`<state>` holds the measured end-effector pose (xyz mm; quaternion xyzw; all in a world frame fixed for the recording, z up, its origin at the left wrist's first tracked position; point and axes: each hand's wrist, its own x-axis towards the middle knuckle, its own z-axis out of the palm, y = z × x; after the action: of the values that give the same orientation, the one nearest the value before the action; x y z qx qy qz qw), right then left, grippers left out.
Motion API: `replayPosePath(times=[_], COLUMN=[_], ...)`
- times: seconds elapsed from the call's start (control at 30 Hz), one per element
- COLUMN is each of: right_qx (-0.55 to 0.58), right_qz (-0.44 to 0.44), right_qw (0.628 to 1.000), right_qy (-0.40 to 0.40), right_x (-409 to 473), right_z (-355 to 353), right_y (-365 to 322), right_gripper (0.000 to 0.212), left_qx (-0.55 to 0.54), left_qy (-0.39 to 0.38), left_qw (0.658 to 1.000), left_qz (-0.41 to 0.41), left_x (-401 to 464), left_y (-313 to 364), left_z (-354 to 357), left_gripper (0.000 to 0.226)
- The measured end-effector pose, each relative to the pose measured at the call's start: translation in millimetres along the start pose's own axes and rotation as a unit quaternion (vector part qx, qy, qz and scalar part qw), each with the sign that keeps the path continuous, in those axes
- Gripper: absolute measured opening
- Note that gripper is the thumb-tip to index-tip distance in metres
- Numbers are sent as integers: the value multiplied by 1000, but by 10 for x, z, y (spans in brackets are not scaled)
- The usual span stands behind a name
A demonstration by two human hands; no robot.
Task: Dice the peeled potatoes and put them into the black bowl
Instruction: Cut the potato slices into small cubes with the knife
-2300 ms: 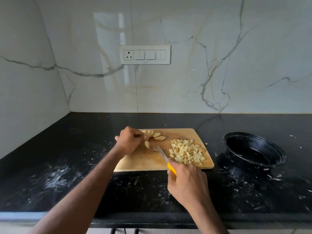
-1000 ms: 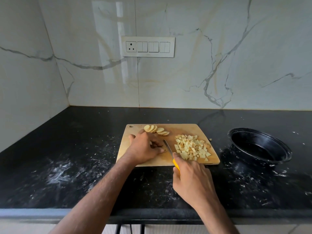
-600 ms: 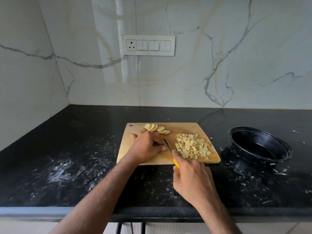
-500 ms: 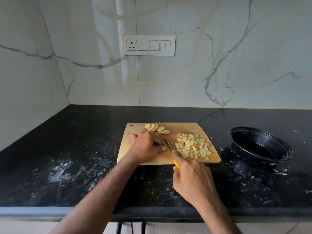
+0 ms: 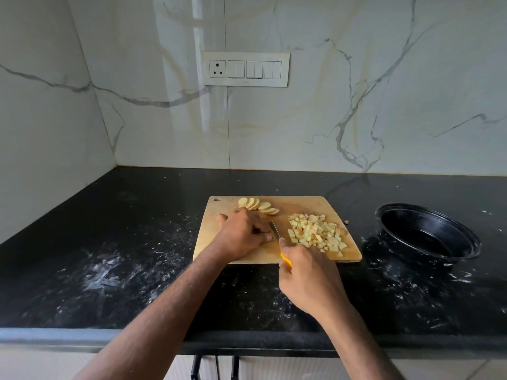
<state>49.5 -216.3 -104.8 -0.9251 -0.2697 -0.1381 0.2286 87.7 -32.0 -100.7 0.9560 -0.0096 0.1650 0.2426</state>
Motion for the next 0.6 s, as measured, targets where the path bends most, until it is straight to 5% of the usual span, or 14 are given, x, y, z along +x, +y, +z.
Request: replayPosePath(times=[0.37, 0.5, 0.6], right_qx=[-11, -18, -23], right_qz=[0, -1, -1], right_qw=[1000, 1000, 1000], right_qy=[-16, -14, -18], right_x=[-159, -190, -181], right_z=[-73, -101, -109], right_y=[-43, -63, -66], right_gripper=[51, 53, 53], left_qx=[-17, 2, 21], left_qy=[38, -14, -52], left_qw=[999, 999, 996], left_qz=[-32, 37, 68], left_x=[-59, -61, -48], left_y=[69, 30, -6], left_z=[-12, 23, 41], left_gripper=[18, 39, 33])
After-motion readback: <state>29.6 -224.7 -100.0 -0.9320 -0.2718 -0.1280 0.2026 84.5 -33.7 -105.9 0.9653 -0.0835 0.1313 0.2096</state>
